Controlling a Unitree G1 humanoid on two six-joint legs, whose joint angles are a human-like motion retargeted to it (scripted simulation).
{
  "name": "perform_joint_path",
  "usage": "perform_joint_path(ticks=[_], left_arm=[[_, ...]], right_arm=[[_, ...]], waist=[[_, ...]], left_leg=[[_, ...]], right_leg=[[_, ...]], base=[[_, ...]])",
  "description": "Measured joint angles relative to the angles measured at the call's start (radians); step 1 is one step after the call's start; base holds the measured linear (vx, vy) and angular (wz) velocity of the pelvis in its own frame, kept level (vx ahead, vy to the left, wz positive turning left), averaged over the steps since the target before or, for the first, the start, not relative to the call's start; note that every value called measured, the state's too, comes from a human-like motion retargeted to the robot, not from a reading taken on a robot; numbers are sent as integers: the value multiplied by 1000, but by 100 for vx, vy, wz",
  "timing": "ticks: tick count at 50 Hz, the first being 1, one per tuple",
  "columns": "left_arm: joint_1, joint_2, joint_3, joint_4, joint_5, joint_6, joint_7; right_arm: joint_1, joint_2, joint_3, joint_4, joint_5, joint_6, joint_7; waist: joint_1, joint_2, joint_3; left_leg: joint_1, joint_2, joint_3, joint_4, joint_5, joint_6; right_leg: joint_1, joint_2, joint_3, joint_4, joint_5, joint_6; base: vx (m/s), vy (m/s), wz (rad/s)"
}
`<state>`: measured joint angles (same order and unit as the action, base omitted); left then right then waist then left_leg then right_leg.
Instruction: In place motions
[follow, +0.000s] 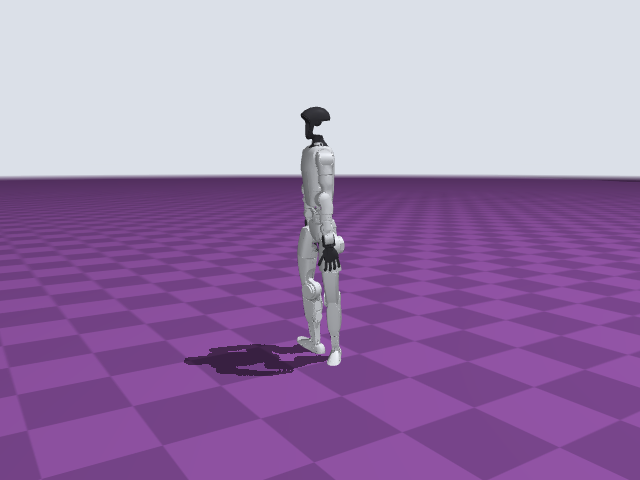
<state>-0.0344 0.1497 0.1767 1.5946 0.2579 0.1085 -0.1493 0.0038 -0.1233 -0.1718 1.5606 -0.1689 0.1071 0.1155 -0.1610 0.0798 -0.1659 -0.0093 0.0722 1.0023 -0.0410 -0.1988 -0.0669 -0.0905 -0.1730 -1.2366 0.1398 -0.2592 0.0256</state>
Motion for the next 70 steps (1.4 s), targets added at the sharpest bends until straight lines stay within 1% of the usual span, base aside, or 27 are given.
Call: perform_joint_path(ticks=[2, 3, 4, 7, 13, 18, 22, 24, 26, 28, 32, 33, 34, 35, 37, 38, 43, 47, 50, 51, 52, 53, 55, 57, 60, 64, 70], left_arm=[[-13, 2, 3, -10, -14, -2, 0], [-20, 2, 3, -12, -21, -3, 0], [-28, 3, 0, -13, -27, -3, -1], [-56, -3, -16, -9, -32, 2, -6], [-69, -53, -35, -34, -61, -19, -13], [-64, -81, -48, -40, -58, -27, -38], [-65, -91, -69, -19, -42, -23, -39], [-63, -94, -74, -16, -31, -22, -42], [-56, -95, -75, -19, -20, -23, -45], [-49, -93, -72, -26, -10, -25, -46], [-37, -84, -71, -38, -2, -25, -45], [-36, -83, -72, -39, -5, -25, -44], [-36, -82, -70, -41, -9, -25, -43], [-37, -82, -67, -42, -13, -24, -41], [-37, -87, -59, -49, -21, -25, -39], [-37, -91, -54, -55, -26, -26, -38], [-25, -100, -42, -96, -35, -40, -42], [-7, -95, -40, -109, -25, -47, -40], [10, -89, -37, -97, -21, -46, -32], [15, -88, -33, -88, -20, -44, -29], [22, -88, -30, -80, -20, -43, -26], [33, -87, -25, -73, -20, -41, -23], [59, -89, -4, -58, -22, -39, -19], [81, -92, 10, -47, -23, -39, -14], [103, -91, 19, -36, -18, -38, -6], [119, -90, 26, -28, 0, -30, -1], [122, -94, 34, -52, -4, -26, -14]], right_arm=[[0, -5, -15, 41, 22, 4, -10], [5, -6, -21, 54, 28, 6, -13], [11, -6, -26, 64, 31, 7, -15], [32, 0, -48, 80, 28, 10, -12], [41, 15, -53, 69, -14, 17, -3], [19, 29, -30, -11, -50, 12, 27], [4, 38, -11, -91, -69, -3, 45], [-5, 40, -2, -119, -74, -7, 51], [-12, 41, 8, -136, -75, -10, 58], [-18, 42, 14, -141, -72, -12, 64], [-27, 38, 8, -111, -56, -10, 73], [-29, 35, 4, -99, -53, -8, 78], [-30, 31, 2, -86, -52, -6, 81], [-32, 26, -1, -73, -50, -3, 84], [-35, 14, -2, -48, -48, 1, 82], [-37, 7, -2, -35, -47, 3, 79], [-35, -26, 12, 7, -60, 10, 63], [-22, -33, 14, 25, -70, 14, 44], [-6, -29, 10, 36, -63, 15, 36], [-3, -28, 10, 42, -60, 15, 39], [0, -27, 11, 47, -57, 15, 42], [5, -26, 13, 53, -58, 17, 46], [13, -20, 23, 59, -68, 25, 44], [19, -6, 27, 56, -71, 26, 20], [31, 10, 27, 46, -59, 6, 4], [53, 28, 24, 41, -41, -1, 27], [47, 35, 28, 37, -30, 0, 32]], waist=[[-5, -16, 3], [-15, -22, 6], [-24, -26, 9], [-48, -22, 11], [-30, -38, -2], [-51, -23, -19], [-67, -10, -39], [-77, -9, -44], [-86, -16, -48], [-91, -39, -52], [-55, -119, -55], [-41, -134, -52], [-26, -142, -47], [-10, -145, -42], [5, -138, -28], [10, -135, -21], [38, -123, 10], [56, -84, 41], [73, -54, 72], [78, -52, 78], [77, -49, 79], [63, -43, 72], [35, -30, 54], [6, -25, 46], [0, -19, 35], [5, -22, -3], [20, -29, -14]], left_leg=[[14, -4, 22, 14, -2, -10], [23, -5, 25, 23, -3, -13], [30, -2, 27, 31, -3, -16], [44, 20, 20, 59, 8, -20], [81, 41, 48, 94, 53, -27], [112, 49, 84, 95, 81, -39], [130, 61, 85, 110, 117, -44], [145, 66, 82, 127, 143, -37], [160, 71, 71, 158, 179, -13], [167, 78, 35, 217, 220, 32], [103, 116, -142, 471, 283, 188], [66, 135, -202, 558, 286, 215], [26, 147, -269, 629, 274, 211], [-14, 156, -340, 692, 255, 193], [-91, 91, -537, 725, 229, 143], [-115, 65, -592, 728, 206, 133], [-170, 1, -645, 621, 50, 146], [-193, -75, -777, 413, 9, 91], [-167, -113, -855, 234, 23, 52], [-151, -122, -837, 186, 113, 90], [-134, -128, -832, 149, 162, 108], [-117, -125, -854, 133, 129, 88], [-92, -98, -808, 107, 123, 57], [-60, -113, -803, 59, 138, 76], [-26, -117, -777, 20, 137, 81], [-29, -118, -756, 17, 124, 83], [-14, -123, -731, 13, 112, 88]], right_leg=[[-21, -5, 66, -23, 113, -31], [-21, -4, 88, -43, 148, -36], [-19, 4, 104, -57, 159, -40], [-11, 17, 118, -77, 163, -39], [-23, 54, 213, -123, 165, -57], [-53, 87, 300, -144, 168, -66], [-86, 91, 380, -123, 155, -59], [-95, 92, 423, -116, 150, -60], [-95, 87, 460, -115, 149, -62], [-92, 68, 502, -114, 150, -62], [-78, 3, 602, -107, 157, -60], [-75, -7, 627, -105, 160, -61], [-74, -9, 649, -105, 164, -64], [-73, -6, 670, -106, 169, -67], [-70, 3, 698, -107, 179, -75], [-70, 5, 710, -106, 183, -77], [-77, 9, 784, -98, 199, -80], [-65, 59, 833, -100, 206, -84], [-36, 109, 869, -101, 206, -88], [-24, 117, 884, -102, 205, -88], [-16, 124, 893, -102, 203, -87], [-13, 129, 890, -100, 199, -86], [-14, 142, 897, -94, 193, -83], [-9, 140, 899, -87, 188, -78], [-8, 151, 924, -82, 184, -77], [-21, 150, 946, -82, 190, -70], [-20, 152, 969, -80, 197, -65]], base=[[-32, 14, -78], [-29, 12, -43], [-22, 11, -25], [-30, 13, -8], [-26, 15, -78], [-28, 20, -99], [-24, 20, -99], [-20, 20, -95], [-14, 17, -94], [-9, 13, -94], [-5, 9, -118], [-6, 7, -134], [-7, 7, -137], [-11, 8, -128], [-14, 9, -107], [-13, 10, -96], [-12, 6, -96], [-4, -1, -87], [7, -2, -88], [20, -4, -77], [28, -3, -48], [31, -3, -27], [30, -5, -20], [22, -7, -22], [21, -10, -43], [22, -12, -29], [12, -6, -20]])
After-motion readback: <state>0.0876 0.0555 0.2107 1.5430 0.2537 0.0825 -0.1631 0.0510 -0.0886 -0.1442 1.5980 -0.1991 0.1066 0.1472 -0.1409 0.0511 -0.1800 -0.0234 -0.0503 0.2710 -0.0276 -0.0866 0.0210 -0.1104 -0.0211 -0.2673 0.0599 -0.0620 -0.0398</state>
